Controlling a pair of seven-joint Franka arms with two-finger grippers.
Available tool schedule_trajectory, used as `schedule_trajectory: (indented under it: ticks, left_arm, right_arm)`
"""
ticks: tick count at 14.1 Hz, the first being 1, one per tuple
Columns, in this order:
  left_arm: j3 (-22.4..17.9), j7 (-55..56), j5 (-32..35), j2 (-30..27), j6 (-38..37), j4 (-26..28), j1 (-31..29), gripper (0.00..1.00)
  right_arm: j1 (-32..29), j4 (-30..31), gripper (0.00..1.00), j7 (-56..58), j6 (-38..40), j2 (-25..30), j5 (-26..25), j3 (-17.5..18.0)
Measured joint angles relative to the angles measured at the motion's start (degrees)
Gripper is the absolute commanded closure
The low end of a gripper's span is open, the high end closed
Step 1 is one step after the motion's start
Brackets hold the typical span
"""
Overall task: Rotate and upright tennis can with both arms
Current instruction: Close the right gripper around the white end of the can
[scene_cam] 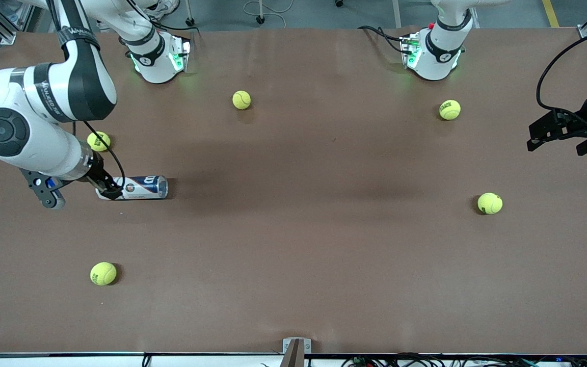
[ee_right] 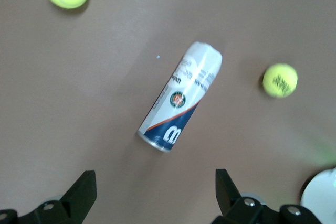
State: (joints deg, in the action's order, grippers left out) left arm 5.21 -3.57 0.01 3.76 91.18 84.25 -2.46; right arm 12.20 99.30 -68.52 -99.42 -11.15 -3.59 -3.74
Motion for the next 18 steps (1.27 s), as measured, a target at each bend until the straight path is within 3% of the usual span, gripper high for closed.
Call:
schedule_trajectory:
  ticks: [9,14,18]
  left_arm:
    - [0.0,0.0,0.0,0.0,0.1,0.0,0.0,0.00]
    - [-0.1,0.0,0.0,0.0,0.1,0.0,0.0,0.00]
    - [-0.1,0.0,0.0,0.0,0.2,0.0,0.0,0.00]
  right_arm:
    - [-3.1,-0.3,0.00,-1.3,-0.7,0.4,1.2,-0.3]
    - [-9.7,6.2,0.00,-7.0,-1.7,1.9,1.3,-0.6]
    - [-13.8,13.7,0.00,-12.2,-12.8,3.0,1.4,-0.8]
